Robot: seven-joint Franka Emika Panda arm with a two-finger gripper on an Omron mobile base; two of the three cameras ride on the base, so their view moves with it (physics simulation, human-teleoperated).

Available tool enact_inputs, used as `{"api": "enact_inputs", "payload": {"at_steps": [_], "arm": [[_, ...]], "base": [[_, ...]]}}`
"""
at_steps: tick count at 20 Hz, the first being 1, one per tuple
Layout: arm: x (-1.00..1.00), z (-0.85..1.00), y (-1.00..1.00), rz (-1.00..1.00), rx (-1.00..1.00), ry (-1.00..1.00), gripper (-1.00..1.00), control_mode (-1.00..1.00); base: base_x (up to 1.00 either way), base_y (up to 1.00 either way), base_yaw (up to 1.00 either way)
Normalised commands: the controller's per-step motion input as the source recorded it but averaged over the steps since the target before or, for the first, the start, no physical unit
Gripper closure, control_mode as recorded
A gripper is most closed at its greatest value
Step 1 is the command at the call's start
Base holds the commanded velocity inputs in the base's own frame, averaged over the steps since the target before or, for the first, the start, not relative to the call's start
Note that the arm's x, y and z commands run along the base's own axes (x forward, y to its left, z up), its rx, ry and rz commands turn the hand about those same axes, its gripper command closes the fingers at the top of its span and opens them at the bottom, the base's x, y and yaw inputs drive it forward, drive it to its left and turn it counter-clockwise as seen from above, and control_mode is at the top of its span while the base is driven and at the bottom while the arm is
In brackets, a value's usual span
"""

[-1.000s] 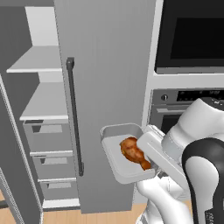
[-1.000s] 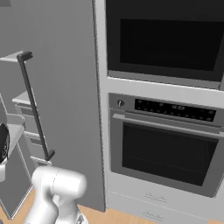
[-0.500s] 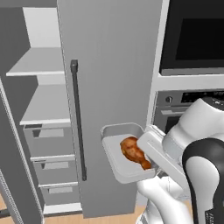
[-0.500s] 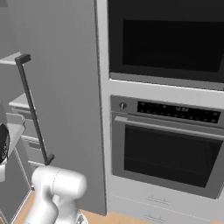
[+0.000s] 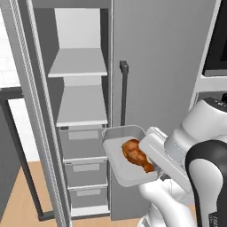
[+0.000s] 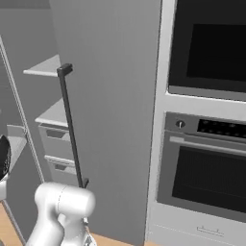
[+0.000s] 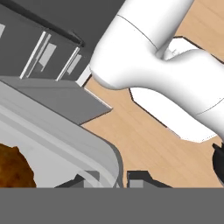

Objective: Take the meat container that has the chicken drumstick and place it on the second highest rack of the freezer. Then take the vegetable container that has the tomato and corn and place it on the highest rack of the freezer.

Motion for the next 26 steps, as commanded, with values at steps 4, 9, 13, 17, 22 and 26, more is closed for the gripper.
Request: {"api": "enact_inputs", "payload": {"at_steps": [4, 9, 13, 17, 22, 26], "arm": [[0.0, 0.0, 0.0, 0.0, 0.0, 0.0, 1.0, 1.0], [0.0, 0.0, 0.0, 0.0, 0.0, 0.0, 1.0, 1.0], [0.0, 0.0, 0.0, 0.0, 0.0, 0.0, 1.0, 1.0], [0.0, 0.0, 0.0, 0.0, 0.0, 0.0, 1.0, 1.0], [0.0, 0.0, 0.0, 0.0, 0.0, 0.0, 1.0, 1.0], [0.0, 0.0, 0.0, 0.0, 0.0, 0.0, 1.0, 1.0]], "base": [[0.54, 0.03, 0.0], [0.66, 0.07, 0.0], [0.25, 0.57, 0.0], [0.48, 0.44, -0.07], [0.7, 0.09, -0.15], [0.36, 0.05, -0.06]]}}
